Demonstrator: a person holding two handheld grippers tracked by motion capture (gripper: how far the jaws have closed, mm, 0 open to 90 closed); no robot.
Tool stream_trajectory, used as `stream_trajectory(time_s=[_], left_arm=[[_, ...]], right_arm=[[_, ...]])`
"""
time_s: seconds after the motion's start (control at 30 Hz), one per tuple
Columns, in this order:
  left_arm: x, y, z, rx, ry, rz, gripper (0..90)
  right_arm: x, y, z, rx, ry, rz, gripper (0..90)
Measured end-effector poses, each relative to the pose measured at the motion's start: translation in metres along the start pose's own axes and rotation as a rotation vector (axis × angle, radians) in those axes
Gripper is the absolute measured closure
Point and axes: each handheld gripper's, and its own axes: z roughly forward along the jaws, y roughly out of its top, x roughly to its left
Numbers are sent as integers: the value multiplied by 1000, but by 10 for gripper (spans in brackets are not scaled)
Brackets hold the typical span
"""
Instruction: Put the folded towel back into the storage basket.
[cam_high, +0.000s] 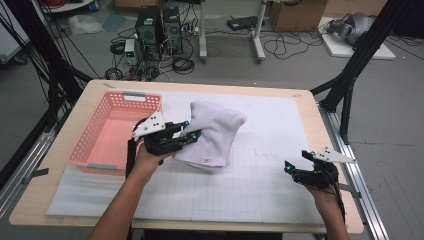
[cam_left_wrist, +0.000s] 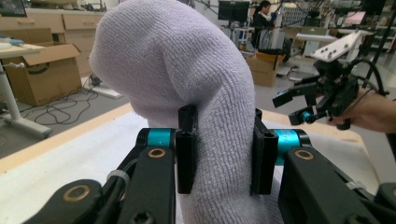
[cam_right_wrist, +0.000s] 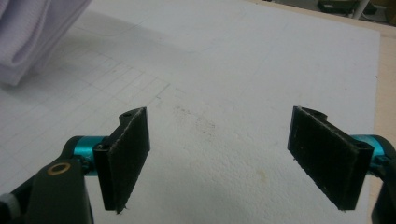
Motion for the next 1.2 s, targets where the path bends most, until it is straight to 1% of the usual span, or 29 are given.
stream_trajectory(time_s=[0.03,0.17,0.23,0.33,0.47,0.73,0.77,0.93,1.03,1.2], left_arm=[[2,2,-4,-1,-1,0,692],[9,13,-20,-11,21,4,692],[13,18,-30,-18,41,3,692],[19,24,-45,-46,60,-17,692],[29,31,-62,-61,82,-22,692],[47,41,-94,-47,114,-23,691],[49,42,-98,-51,119,-26,691],[60,47,-119,-59,155,-33,692],[65,48,-132,-53,179,-29,692],[71,50,-153,-72,204,-18,692]], right_arm=[[0,0,0,-2,1,-3,196],[0,0,0,-3,2,2,196],[0,0,0,-5,1,1,196],[0,0,0,-7,1,1,196],[1,0,0,-7,0,1,196],[2,1,1,-3,1,0,196],[1,1,1,-6,-1,-9,196],[2,1,2,-2,0,-6,196],[2,1,2,-1,0,-11,196],[2,0,2,5,-8,-13,196]])
